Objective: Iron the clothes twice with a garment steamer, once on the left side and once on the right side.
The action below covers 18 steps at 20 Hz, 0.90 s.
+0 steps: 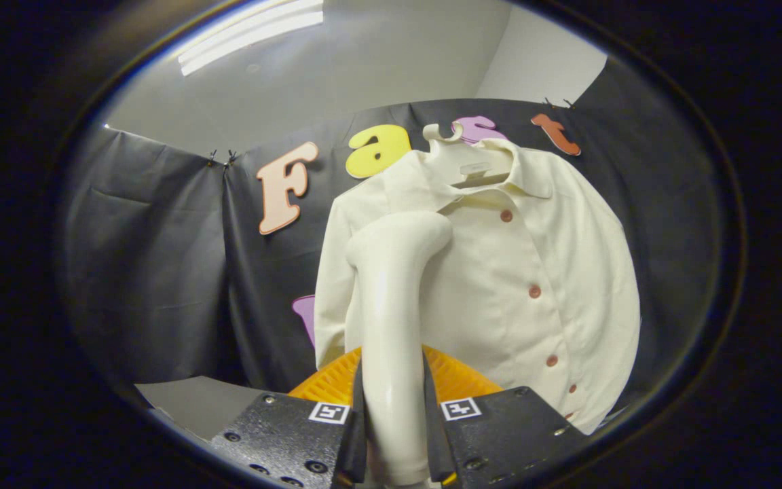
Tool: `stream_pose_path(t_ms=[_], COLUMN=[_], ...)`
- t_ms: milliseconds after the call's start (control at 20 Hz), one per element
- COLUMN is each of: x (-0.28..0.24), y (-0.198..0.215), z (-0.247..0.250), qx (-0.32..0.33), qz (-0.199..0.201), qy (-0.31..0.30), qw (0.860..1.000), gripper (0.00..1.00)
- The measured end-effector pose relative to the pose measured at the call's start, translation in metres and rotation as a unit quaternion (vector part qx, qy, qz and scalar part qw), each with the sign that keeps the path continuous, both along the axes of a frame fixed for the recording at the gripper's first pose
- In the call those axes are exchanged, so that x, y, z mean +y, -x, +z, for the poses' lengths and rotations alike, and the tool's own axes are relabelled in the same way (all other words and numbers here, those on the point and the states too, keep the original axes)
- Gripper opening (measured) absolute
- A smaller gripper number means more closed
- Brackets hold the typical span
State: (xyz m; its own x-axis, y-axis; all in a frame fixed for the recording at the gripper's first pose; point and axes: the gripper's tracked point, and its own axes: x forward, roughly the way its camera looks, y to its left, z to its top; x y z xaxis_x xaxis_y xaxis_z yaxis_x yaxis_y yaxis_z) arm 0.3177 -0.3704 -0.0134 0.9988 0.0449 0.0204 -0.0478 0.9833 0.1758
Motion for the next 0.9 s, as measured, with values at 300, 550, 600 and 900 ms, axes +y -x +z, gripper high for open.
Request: stream_pose_path(t_ms=[300, 550, 600, 900], x=[-0.003, -0.007, -0.007, -0.015], y=[0.013, 0.027, 0.029, 0.052], z=[-0.032, -0.068, -0.076, -0.133], qx=[0.018, 0.042, 0.047, 0.088], qz=[0.004, 0.003, 0.003, 0.000], qy=[-0.021, -0.025, -0.027, -0.048], qw=[1.000, 0.999, 0.999, 0.995], gripper=[0.35, 0.35, 0.35, 0.35])
